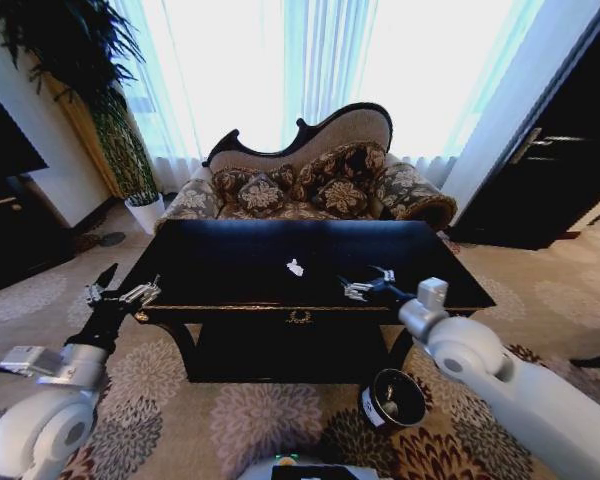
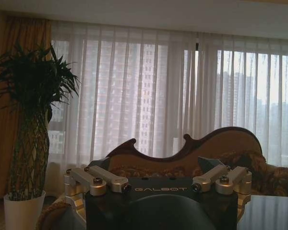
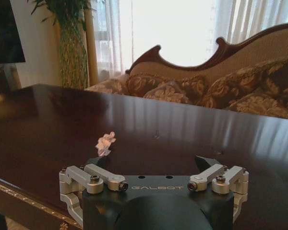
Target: Move to the front of the table and place the trash on the table into the trash bin.
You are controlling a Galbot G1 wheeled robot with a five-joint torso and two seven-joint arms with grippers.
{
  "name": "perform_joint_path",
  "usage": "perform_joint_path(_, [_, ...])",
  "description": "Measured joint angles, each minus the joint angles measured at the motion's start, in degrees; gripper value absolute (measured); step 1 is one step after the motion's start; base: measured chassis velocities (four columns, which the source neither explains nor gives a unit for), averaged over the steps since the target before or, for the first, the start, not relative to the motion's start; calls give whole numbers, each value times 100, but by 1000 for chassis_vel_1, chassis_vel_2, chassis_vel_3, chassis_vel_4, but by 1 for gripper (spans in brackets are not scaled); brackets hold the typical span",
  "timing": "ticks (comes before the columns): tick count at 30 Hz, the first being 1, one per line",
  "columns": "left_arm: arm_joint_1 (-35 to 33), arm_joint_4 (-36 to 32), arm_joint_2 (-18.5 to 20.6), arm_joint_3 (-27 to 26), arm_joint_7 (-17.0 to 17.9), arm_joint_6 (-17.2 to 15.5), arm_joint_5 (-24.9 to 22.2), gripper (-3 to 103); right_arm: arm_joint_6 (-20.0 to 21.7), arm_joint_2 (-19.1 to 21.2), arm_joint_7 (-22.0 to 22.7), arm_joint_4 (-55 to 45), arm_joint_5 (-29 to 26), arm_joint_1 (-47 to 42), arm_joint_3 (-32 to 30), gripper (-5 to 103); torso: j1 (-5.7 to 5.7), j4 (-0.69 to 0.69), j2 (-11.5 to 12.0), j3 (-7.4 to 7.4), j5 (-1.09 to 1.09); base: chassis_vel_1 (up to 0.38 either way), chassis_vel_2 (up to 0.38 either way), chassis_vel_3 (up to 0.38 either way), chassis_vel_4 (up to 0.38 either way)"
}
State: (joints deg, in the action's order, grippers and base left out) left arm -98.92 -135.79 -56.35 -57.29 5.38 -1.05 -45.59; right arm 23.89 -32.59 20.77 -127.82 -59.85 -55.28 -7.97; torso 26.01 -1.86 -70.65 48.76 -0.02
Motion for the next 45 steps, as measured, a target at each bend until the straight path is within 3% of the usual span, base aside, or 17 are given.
perform_joint_path(8, [0, 0, 0, 0, 0, 0, 0, 100, 151, -248, 277, 416, -162, 1242, 1097, 100, 0, -1, 0, 0, -1, 0, 0, 0, 0])
perform_joint_path(11, [0, 0, 0, 0, 0, 0, 0, 100, 275, -535, 525, 746, -433, 1885, 1627, 100, 0, 1, 0, 0, 0, 0, 0, 0, 0])
perform_joint_path(19, [0, 0, 0, 0, 0, 0, 0, 100, 445, -1092, 709, 1237, -396, 2581, 2523, 100, 0, 1, 0, 0, -1, 0, 0, 0, 0])
perform_joint_path(37, [0, 0, 0, 0, 0, 0, 0, 100, 478, -1661, 734, 1862, -87, 3096, 3158, 103, 0, -1, -1, 0, 0, 0, 0, 0, 0])
perform_joint_path(40, [0, 0, 0, 0, 0, 0, 0, 100, 478, -1721, 758, 1907, -65, 3151, 3211, 100, -1, 0, -1, 0, 0, 0, 0, 0, 0])
perform_joint_path(44, [0, 0, 0, 0, 0, 0, 0, 100, 473, -1813, 763, 1975, 14, 3177, 3279, 79, 0, 0, 0, 0, 0, 0, 0, 0, 0])
perform_joint_path(45, [0, 0, 0, 0, 0, 0, 0, 100, 473, -1813, 763, 1975, 14, 3177, 3279, 79, 0, 0, 0, 0, 0, 0, 0, 0, 0])
